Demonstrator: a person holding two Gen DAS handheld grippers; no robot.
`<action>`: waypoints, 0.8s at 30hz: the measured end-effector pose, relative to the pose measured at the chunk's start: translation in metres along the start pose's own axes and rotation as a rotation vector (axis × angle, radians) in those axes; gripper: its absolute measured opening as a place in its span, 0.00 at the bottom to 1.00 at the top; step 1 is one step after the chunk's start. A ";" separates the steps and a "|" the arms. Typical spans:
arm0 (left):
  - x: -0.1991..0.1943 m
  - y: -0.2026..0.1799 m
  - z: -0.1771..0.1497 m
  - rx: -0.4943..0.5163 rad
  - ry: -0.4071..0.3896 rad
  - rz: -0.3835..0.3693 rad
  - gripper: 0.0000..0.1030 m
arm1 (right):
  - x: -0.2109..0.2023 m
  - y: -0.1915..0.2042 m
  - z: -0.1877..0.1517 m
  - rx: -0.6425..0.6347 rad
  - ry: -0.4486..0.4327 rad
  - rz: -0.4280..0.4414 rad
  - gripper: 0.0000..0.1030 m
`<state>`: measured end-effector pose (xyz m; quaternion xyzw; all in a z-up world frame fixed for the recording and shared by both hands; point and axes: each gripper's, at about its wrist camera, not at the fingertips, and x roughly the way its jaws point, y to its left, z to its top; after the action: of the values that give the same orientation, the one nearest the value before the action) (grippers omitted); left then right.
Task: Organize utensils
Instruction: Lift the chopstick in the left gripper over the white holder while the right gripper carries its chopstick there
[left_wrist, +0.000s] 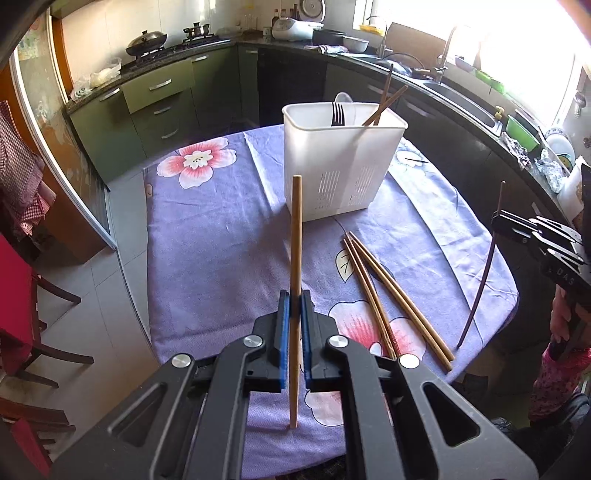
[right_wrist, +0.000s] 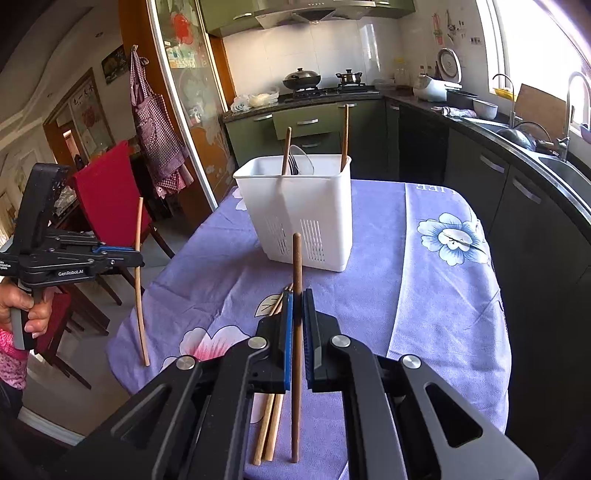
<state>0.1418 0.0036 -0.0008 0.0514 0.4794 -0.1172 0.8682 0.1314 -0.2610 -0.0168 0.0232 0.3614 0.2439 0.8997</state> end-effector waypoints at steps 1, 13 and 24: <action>-0.005 -0.002 -0.002 0.002 -0.011 0.001 0.06 | -0.004 -0.001 -0.001 0.003 -0.006 -0.002 0.06; -0.027 -0.014 -0.007 0.026 -0.057 -0.003 0.06 | -0.019 -0.002 -0.004 0.001 -0.049 -0.004 0.06; -0.031 -0.011 0.001 0.021 -0.072 -0.008 0.06 | -0.022 -0.001 0.005 -0.002 -0.066 -0.001 0.06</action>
<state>0.1240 -0.0021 0.0262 0.0541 0.4470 -0.1275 0.8838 0.1218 -0.2710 0.0006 0.0303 0.3312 0.2427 0.9113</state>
